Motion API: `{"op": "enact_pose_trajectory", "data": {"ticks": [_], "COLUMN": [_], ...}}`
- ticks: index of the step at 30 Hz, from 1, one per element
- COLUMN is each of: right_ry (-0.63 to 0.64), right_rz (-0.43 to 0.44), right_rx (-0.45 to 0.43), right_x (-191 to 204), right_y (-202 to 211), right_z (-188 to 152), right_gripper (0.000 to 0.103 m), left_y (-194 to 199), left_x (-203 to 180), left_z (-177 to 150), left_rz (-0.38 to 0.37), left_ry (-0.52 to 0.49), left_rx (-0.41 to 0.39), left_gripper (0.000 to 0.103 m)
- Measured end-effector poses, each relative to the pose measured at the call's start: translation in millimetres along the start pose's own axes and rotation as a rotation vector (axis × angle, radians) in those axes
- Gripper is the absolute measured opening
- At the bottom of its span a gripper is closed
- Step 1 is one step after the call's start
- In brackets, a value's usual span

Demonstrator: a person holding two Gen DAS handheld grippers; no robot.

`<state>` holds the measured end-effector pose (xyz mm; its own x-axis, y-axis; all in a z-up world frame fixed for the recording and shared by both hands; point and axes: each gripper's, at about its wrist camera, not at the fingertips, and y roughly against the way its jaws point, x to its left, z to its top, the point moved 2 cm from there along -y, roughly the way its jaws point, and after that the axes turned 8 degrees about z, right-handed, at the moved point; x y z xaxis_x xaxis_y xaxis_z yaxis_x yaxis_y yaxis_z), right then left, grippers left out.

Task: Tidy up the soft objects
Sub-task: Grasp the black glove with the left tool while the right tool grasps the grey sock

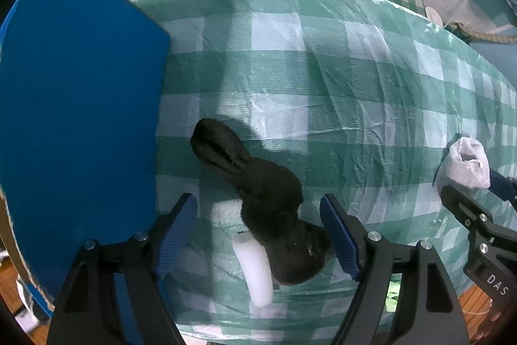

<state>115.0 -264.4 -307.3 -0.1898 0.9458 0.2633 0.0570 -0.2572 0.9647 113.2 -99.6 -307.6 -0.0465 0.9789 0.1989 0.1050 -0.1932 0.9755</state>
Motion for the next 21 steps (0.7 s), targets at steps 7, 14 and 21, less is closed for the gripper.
{"op": "enact_pose_trajectory", "data": {"ticks": [7,14,21], "right_ry": [0.008,0.054,0.1], "right_rz": [-0.014,-0.026,-0.033], "right_rx": [-0.013,-0.028,-0.039], "right_x": [2.1,8.1,16.1], "right_y": [-5.0,-6.0,-2.4], "right_z": [1.7,0.1,-3.5], "right_gripper": [0.065,0.049,0.024], "left_y": [-6.6,-0.8,3.7], "left_x": [-5.7,-10.4,-6.2], "left_z": [4.3,1.2,-6.0], "left_rz": [-0.034,-0.056,-0.08], "left_ry": [-0.005,-0.045,-0.069], "left_rx": [0.015,-0.021,-0.043], "left_gripper": [0.063,0.033,0.03]}}
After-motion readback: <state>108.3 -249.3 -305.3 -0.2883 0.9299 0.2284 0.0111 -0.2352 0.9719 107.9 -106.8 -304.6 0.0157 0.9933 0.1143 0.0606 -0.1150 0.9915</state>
